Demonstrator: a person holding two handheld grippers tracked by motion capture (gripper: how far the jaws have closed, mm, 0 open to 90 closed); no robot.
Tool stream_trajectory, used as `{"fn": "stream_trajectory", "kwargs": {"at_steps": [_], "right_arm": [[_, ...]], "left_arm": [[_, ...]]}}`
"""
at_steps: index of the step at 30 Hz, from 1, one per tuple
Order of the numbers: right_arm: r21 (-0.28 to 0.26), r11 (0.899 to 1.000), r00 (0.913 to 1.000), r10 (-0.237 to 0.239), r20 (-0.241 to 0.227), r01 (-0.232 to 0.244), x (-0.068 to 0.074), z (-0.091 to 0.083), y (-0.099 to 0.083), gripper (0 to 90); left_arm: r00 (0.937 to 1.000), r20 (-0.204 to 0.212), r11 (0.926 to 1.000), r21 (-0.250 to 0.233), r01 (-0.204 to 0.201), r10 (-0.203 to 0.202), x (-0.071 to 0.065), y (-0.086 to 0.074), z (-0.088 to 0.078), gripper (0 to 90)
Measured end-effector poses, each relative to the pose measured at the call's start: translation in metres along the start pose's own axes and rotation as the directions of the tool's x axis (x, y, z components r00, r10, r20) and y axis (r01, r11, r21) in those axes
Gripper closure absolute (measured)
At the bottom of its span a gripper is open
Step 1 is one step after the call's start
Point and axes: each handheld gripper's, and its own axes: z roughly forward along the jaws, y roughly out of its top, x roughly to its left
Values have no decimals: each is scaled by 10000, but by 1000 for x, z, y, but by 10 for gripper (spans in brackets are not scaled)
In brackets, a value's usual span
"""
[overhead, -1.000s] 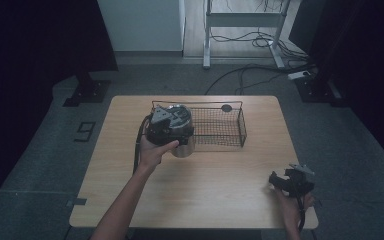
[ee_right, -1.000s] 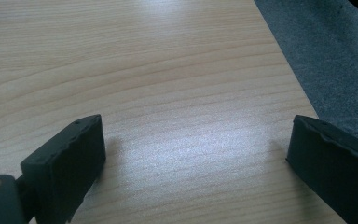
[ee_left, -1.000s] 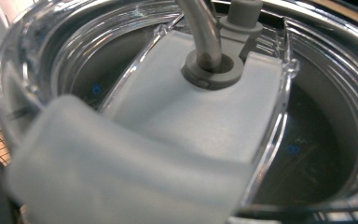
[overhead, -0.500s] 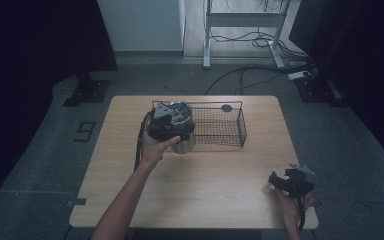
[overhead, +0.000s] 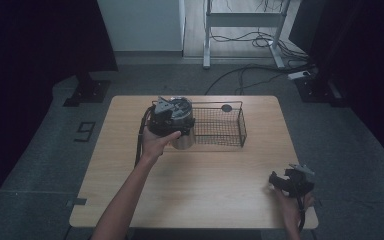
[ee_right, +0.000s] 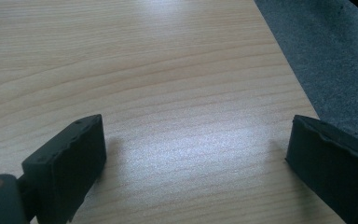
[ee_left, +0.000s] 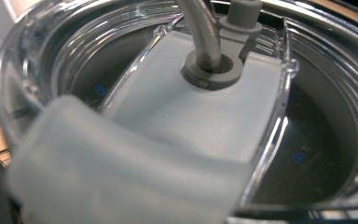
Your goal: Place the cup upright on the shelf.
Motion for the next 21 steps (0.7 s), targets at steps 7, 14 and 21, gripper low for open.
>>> {"fn": "stream_trajectory", "kwargs": {"at_steps": [7, 14, 21], "right_arm": [[-13, 10000, 10000, -17, -14, 17, 0, 0, 0, 50], [-19, 10000, 10000, -33, -20, 33, 0, 0, 0, 52], [-14, 10000, 10000, -20, -21, 20, 0, 0, 0, 52]], "left_arm": [[10000, -90, 10000, 61, 2, -1, 5, 6, 5, 36], [9997, -216, 9999, 100, 63, -61, 10, 10, 12, 36], [9995, -255, 9997, 150, 215, -212, 14, 13, 18, 36]]}}
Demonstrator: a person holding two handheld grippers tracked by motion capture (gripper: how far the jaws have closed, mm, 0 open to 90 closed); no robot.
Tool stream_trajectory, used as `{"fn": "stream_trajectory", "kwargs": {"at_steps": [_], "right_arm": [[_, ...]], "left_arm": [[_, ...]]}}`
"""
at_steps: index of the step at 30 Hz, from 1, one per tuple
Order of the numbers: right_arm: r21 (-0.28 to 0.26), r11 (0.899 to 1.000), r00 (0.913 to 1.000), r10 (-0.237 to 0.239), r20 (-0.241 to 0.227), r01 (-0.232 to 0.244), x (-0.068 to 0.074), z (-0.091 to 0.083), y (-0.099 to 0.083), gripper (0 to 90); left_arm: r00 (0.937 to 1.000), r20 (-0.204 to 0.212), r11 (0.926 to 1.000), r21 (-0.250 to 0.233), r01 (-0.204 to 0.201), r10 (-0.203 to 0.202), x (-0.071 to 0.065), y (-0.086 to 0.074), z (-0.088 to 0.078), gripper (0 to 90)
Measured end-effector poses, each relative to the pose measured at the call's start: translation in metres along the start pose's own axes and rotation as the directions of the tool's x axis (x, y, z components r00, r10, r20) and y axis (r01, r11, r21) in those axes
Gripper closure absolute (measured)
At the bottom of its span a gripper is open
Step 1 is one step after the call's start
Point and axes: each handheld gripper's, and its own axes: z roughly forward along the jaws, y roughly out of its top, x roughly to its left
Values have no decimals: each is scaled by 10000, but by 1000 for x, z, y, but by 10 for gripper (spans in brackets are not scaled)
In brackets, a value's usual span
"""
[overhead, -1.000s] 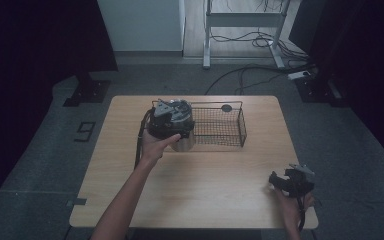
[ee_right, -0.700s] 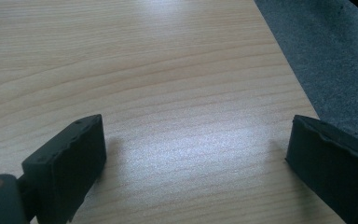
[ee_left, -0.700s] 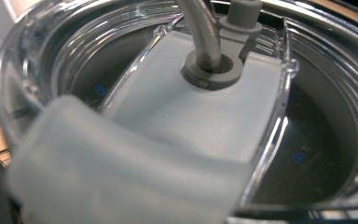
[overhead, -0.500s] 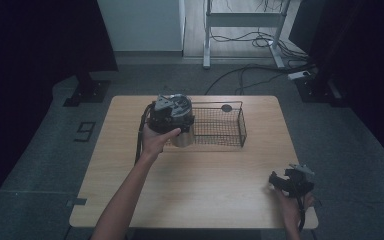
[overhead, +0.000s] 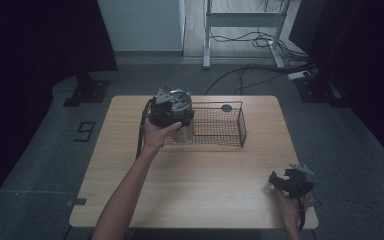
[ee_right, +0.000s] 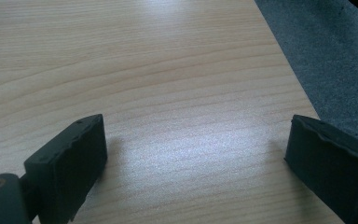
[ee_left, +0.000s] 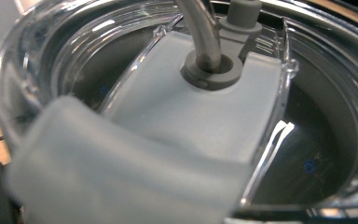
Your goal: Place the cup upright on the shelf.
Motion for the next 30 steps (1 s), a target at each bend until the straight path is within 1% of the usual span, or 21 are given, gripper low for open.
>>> {"fn": "stream_trajectory", "kwargs": {"at_steps": [5, 8, 10, 18, 22, 24, 27, 30], "right_arm": [[2, 10000, 10000, 2, 0, -2, 0, 0, 0, 52], [0, 10000, 10000, 0, 1, 0, 0, 0, 0, 53], [1, 10000, 10000, 2, -1, -2, 0, 0, 0, 53], [0, 10000, 10000, -15, -5, 15, 0, 0, 0, 54], [-2, 10000, 10000, -16, -7, 16, 0, 0, 0, 55], [-3, 10000, 10000, -14, -8, 14, 0, 0, 0, 55], [-4, 10000, 10000, -17, -7, 17, 0, 0, 0, 55], [-5, 10000, 10000, -23, -8, 23, 0, 0, 0, 56]], "left_arm": [[10000, -90, 10000, 0, 15, -15, 2, 4, 3, 36], [9998, -157, 9999, 75, -110, 111, 3, 7, 6, 36], [9994, -293, 9998, 81, -182, 184, 4, 8, 7, 36], [9996, -276, 10000, 57, -30, 32, 10, 11, 16, 36], [9993, -350, 9999, -40, -126, 124, 12, 11, 23, 36], [9994, -354, 9999, -86, -56, 52, 14, 11, 25, 36], [9992, -388, 10000, -31, 81, -82, 18, 10, 30, 36], [9985, -531, 9999, 66, 124, -120, 22, 8, 34, 36]]}}
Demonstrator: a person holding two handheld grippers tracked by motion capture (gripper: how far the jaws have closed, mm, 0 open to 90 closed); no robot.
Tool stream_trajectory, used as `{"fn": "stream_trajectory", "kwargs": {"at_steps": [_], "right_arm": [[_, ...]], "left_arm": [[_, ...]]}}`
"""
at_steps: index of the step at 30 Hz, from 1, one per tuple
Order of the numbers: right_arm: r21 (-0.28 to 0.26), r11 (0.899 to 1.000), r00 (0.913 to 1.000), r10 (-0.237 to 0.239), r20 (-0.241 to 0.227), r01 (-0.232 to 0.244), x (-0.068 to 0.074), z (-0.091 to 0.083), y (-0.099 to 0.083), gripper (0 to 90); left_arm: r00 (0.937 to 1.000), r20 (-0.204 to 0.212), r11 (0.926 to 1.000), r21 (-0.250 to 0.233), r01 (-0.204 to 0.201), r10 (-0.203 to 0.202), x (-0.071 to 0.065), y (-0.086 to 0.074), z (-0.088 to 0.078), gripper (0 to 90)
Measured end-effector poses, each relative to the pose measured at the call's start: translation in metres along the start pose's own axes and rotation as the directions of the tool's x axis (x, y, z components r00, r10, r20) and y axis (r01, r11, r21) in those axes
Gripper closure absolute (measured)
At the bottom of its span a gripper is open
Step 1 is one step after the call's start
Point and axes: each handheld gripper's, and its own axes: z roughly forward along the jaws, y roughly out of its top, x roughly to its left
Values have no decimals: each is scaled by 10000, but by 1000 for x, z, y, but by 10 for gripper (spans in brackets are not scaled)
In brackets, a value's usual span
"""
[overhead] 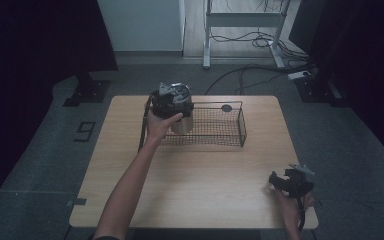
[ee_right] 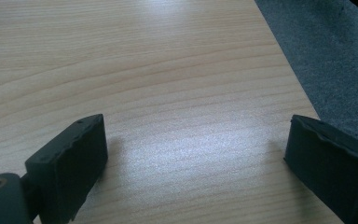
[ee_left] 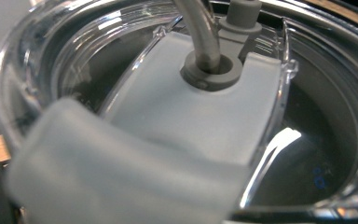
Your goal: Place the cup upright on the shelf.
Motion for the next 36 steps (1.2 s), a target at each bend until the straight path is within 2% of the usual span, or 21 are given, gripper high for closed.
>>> {"fn": "stream_trajectory", "kwargs": {"at_steps": [9, 14, 19, 30, 36], "right_arm": [[-8, 10000, 10000, -10, 2, 10, 0, 0, 0, 58], [-13, 10000, 10000, -13, -1, 13, 0, 0, 0, 59], [-39, 10000, 10000, -19, -16, 19, 0, 0, 0, 66], [-46, 10000, 10000, -23, -21, 23, 0, 0, 0, 68], [-46, 10000, 10000, -25, -22, 24, 0, 0, 0, 68]], "left_arm": [[9998, -199, 10000, 51, 67, -66, 9, -3, 8, 37], [9991, -391, 9998, 32, 172, -170, 9, -6, 14, 36], [9986, -515, 10000, 26, 77, -75, 6, -7, 20, 36], [9984, -525, 9992, 337, 211, -194, 6, -16, 36, 36], [9973, -684, 9981, 546, 301, -264, 7, -24, 47, 37]]}}
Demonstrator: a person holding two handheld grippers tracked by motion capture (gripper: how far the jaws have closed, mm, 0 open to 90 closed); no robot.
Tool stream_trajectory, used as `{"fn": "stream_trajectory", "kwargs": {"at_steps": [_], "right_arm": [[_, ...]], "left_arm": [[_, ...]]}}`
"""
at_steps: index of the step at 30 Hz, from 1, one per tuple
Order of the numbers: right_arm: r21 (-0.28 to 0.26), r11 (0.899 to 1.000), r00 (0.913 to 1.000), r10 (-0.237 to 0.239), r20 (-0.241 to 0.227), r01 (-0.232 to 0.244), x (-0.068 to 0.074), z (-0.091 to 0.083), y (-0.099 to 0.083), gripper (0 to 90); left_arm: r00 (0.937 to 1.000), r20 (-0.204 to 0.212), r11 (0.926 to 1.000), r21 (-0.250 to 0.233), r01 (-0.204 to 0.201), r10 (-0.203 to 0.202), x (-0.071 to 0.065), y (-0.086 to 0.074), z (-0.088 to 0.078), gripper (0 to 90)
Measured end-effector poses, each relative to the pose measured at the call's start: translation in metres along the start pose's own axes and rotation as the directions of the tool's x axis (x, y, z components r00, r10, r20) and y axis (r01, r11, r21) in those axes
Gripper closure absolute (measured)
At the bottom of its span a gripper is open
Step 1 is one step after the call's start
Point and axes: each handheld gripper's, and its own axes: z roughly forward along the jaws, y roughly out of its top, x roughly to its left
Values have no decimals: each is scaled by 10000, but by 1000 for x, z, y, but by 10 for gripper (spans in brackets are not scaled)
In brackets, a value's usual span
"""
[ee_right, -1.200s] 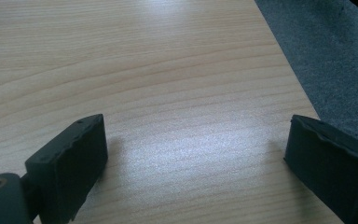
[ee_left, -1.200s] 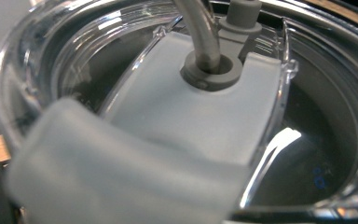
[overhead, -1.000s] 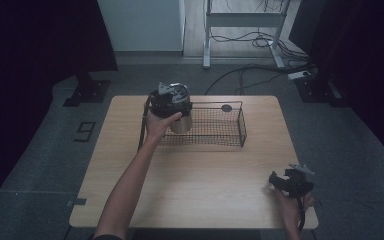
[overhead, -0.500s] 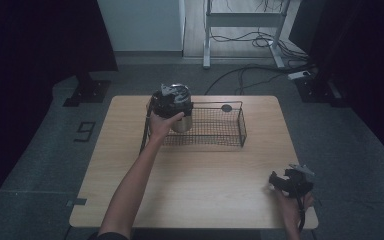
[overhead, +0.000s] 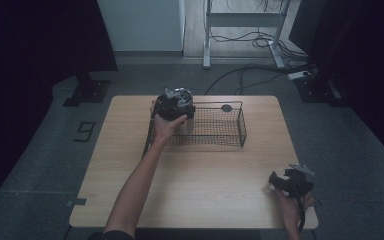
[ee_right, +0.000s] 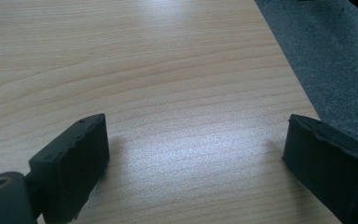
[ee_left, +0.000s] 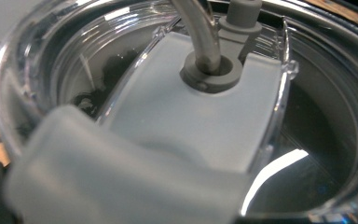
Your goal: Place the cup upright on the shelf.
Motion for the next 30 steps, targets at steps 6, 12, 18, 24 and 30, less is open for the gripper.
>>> {"fn": "stream_trajectory", "kwargs": {"at_steps": [6, 12, 18, 24, 30], "right_arm": [[-1, 10000, 10000, 4, -2, -4, 0, 0, 0, 68], [-4, 10000, 10000, 0, -2, 0, 0, 0, 0, 68], [-2, 10000, 10000, -1, -2, 1, 0, 0, 0, 68], [-4, 10000, 10000, 3, -4, -3, 0, 0, 0, 69], [-14, 10000, 10000, -15, -7, 15, 0, 0, 0, 70]], "left_arm": [[10000, -60, 9998, 204, 43, -42, -1, -6, 8, 37], [9999, -134, 9994, 334, 86, -82, -3, -11, 17, 37], [9992, -302, 9984, 497, 267, -252, -1, -17, 25, 37], [9991, -350, 9981, 565, 256, -237, -2, -21, 30, 37], [9996, -244, 9977, 653, 174, -159, -2, -26, 34, 36]]}}
